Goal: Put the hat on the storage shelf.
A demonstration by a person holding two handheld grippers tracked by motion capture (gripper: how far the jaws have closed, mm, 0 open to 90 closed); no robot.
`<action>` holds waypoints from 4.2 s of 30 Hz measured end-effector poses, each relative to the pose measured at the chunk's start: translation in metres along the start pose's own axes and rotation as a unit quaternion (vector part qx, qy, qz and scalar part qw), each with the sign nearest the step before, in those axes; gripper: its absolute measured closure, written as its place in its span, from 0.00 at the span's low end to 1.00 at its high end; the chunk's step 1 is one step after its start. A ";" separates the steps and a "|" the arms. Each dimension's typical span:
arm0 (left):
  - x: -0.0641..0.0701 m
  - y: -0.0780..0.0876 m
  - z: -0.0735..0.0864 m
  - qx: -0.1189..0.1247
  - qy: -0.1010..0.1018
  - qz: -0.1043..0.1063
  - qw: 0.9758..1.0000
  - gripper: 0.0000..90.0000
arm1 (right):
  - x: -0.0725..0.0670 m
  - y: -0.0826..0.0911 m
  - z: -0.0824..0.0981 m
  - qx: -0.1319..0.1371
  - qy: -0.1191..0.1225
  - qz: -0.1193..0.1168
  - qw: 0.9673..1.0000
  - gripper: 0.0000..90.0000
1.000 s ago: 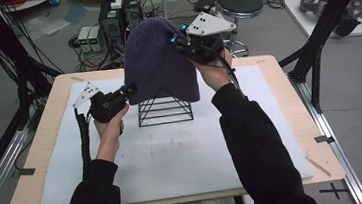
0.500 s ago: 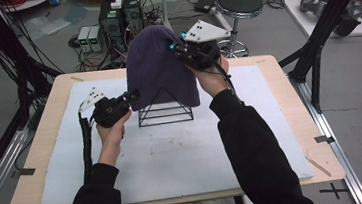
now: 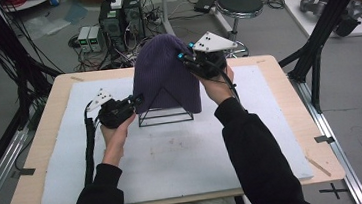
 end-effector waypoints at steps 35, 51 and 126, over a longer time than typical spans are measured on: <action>-0.025 0.004 0.053 -0.041 0.047 -0.049 0.997 0.89 | -0.032 -0.013 0.048 -0.035 -0.017 -0.021 0.999 0.80; -0.029 0.010 0.039 -0.006 0.081 -0.074 0.994 0.43 | -0.016 -0.008 0.046 -0.021 -0.063 0.011 0.998 0.32; -0.058 0.160 0.001 0.172 0.001 -0.255 0.952 0.23 | 0.043 0.177 0.184 -0.011 -0.161 0.194 0.968 0.13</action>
Point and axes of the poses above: each handheld gripper's, and its own axes: y roughly backward along the jaws, z roughly out of its underside, x roughly to its right, the point moved 10 cm from there along -y, roughly forward along the jaws, and after that the axes turned 6 degrees about y, right-handed, at the moved point
